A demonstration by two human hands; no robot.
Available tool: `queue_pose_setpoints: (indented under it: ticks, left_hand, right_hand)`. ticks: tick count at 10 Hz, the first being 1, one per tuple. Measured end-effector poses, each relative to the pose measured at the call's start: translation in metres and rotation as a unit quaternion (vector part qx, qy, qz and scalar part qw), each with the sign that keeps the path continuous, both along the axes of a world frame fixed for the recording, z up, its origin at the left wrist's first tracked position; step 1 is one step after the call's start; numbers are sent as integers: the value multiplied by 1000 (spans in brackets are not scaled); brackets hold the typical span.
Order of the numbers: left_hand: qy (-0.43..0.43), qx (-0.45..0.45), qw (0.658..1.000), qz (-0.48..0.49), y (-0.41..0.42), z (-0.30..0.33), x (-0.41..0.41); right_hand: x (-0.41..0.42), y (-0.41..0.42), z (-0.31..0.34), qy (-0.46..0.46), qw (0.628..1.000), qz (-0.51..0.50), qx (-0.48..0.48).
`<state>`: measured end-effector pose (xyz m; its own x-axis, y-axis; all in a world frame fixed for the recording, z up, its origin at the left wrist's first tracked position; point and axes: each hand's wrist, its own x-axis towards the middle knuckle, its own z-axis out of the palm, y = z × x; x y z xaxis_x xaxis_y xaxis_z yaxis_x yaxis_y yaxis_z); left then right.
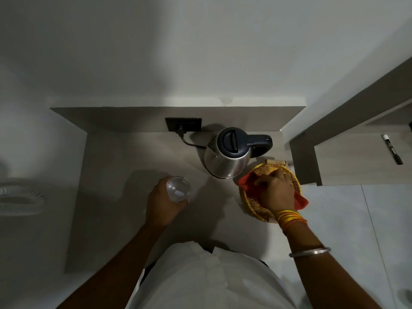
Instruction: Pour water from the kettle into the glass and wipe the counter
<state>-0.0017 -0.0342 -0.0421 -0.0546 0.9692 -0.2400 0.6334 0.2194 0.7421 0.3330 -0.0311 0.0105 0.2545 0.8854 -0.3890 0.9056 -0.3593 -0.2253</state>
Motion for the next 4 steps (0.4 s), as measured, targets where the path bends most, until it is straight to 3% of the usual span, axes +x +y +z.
queue_pose_setpoints:
  ticks: [2,4]
  left_hand:
    - [-42,-7,999,-3,2,4,0]
    - [-63,18,998,-24,5,21,3]
  right_hand:
    - [-36,4,22,52,992,28,116]
    - [-67,26,68,132,951,33,276]
